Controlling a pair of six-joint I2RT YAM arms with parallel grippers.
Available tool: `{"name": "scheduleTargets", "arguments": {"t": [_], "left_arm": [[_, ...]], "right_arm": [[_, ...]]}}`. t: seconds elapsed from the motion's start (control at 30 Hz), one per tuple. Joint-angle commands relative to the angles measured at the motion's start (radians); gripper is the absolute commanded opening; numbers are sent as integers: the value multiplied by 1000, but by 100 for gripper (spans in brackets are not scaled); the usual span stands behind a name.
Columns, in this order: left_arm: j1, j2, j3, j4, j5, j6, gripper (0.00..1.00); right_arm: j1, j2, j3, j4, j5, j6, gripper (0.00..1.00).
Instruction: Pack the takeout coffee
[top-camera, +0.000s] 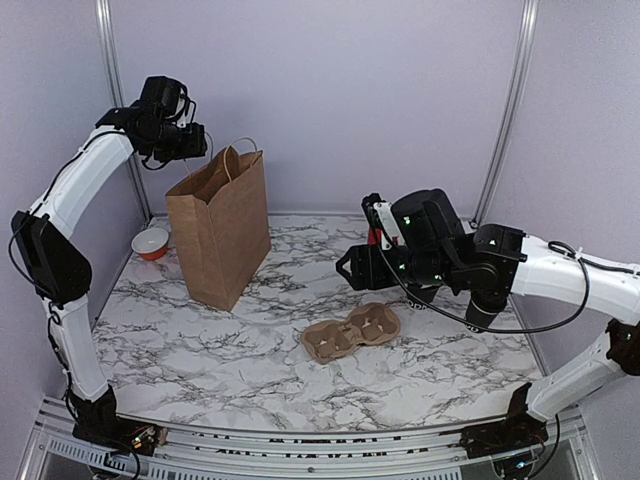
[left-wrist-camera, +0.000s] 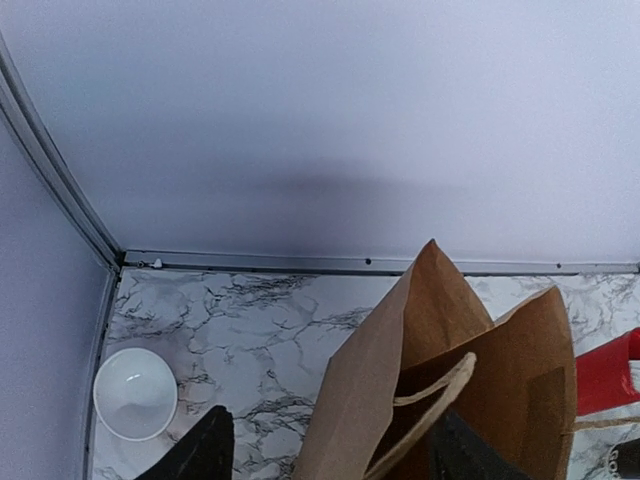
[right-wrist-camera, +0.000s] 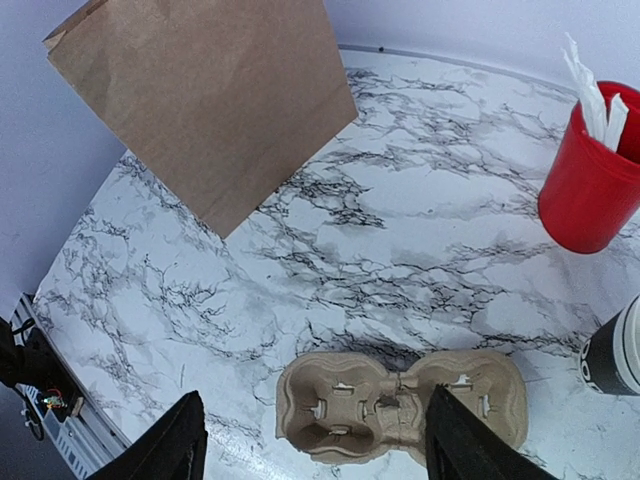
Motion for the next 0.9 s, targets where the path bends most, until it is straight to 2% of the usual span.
{"name": "scheduleTargets", "arguments": {"t": [0.0,0.13,0.37,0.5,0.87], "left_arm": [[-1,31,26,-55,-3,40,61],[-3,19,-18,-63,12,40,53],[-4,-15,-59,-58,-8,61,16],[-5,-54,-54,-35,32,100,0],[-6,-234,-116,6,159,245,0]], "right_arm": [[8,-37,-9,-35,32,19,73],[8,-39,-7,-52,42,20,73],[9,-37,-14,-58,47,25,73],[9,-27,-12,-62,54,21,73],[10,-2,1,-90,61,11,73]]}}
